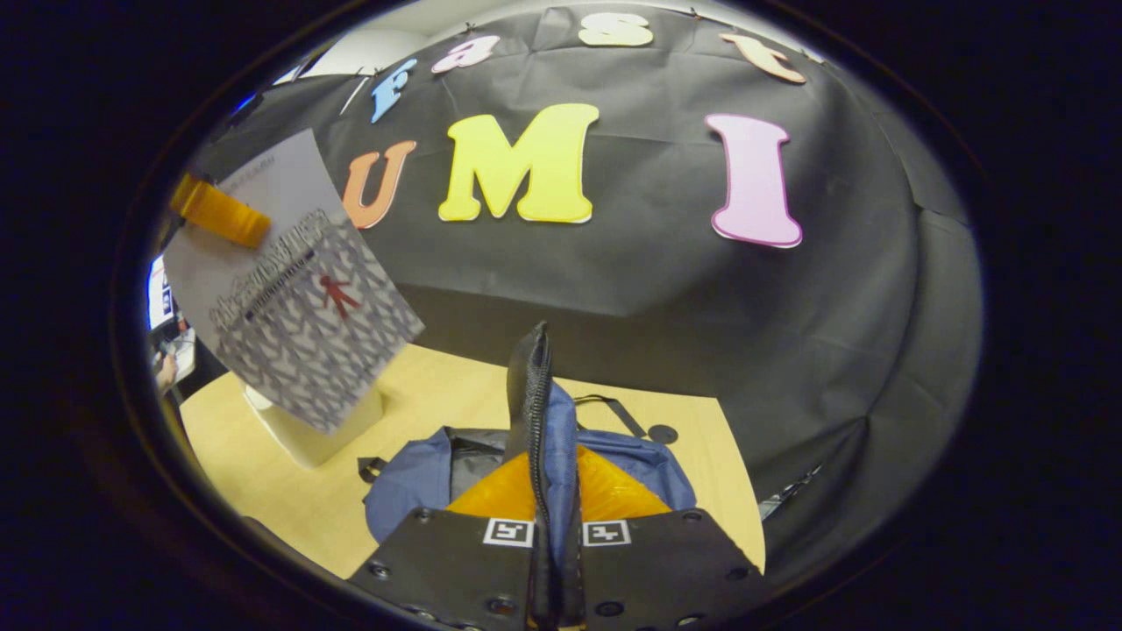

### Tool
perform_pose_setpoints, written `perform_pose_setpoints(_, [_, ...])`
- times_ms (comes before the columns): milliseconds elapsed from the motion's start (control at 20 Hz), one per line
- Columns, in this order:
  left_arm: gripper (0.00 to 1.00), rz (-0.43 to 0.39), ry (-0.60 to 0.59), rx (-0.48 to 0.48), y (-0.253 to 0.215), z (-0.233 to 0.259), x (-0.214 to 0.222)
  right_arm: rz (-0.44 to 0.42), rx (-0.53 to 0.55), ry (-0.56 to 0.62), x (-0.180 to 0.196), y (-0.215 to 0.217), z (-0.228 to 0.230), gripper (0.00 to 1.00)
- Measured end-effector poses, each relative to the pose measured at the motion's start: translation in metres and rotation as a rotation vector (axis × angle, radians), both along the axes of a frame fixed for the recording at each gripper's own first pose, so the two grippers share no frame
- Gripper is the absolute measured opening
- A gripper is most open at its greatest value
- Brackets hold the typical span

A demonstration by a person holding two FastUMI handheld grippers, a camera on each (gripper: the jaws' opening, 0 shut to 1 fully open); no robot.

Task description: Open the schoolbag, grab two books from the bookshelf and put them into the schoolbag.

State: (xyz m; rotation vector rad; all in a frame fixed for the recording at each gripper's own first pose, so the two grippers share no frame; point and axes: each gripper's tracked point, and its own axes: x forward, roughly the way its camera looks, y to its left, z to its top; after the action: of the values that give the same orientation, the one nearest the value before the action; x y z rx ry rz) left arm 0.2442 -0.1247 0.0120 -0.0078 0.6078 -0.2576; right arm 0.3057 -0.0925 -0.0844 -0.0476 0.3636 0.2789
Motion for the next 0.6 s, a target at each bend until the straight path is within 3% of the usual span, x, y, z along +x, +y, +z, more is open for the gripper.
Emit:
perform_pose_setpoints(50, [0.46, -0.003, 0.037, -0.037, -0.005, -0.012, 0.002, 0.000, -0.003, 0.002, 0.002, -0.001, 0.001, 0.02])
perform_pose_setpoints(300, [0.43, 0.006, 0.157, -0.265, -0.027, -0.045, 0.007, -0.003, 0.033, 0.011, 0.009, -0.015, 0.014, 0.06])
perform_pose_setpoints(550, [0.46, 0.018, 0.255, -0.502, -0.059, -0.071, 0.009, -0.006, 0.046, 0.014, 0.012, -0.023, 0.019, 0.06])
perform_pose_setpoints(600, [0.42, 0.021, 0.265, -0.521, -0.061, -0.077, 0.011, -0.017, 0.048, 0.018, 0.013, -0.026, 0.021, 0.06])
